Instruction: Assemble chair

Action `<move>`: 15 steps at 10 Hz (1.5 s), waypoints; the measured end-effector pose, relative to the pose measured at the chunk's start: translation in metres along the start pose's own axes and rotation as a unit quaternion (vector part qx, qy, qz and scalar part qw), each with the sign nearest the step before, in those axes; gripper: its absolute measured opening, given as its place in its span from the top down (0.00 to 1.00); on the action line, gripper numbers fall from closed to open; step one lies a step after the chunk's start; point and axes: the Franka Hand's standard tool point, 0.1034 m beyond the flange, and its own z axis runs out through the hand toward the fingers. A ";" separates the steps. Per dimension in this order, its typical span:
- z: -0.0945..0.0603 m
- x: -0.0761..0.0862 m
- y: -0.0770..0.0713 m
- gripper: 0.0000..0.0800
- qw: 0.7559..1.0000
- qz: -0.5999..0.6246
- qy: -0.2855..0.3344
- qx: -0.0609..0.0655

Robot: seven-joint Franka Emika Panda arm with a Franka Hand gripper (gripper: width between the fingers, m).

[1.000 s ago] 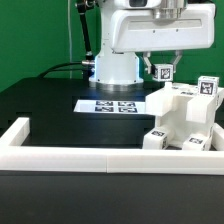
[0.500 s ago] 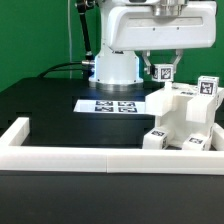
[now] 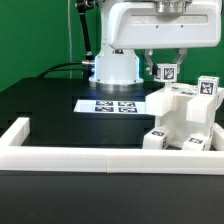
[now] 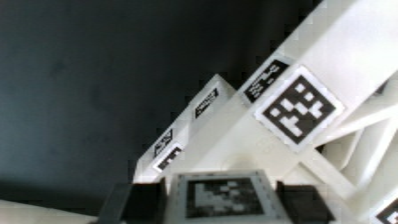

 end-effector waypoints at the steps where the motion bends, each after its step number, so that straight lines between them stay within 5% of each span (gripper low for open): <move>1: 0.000 0.000 -0.001 0.64 1.000 0.002 0.000 0.000; 15: 0.001 0.007 -0.004 0.64 1.000 0.005 0.015 -0.007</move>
Offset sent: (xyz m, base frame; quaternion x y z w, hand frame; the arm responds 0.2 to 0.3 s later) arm 0.0087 0.0082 0.0045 -0.0028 -0.0079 0.0019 1.0000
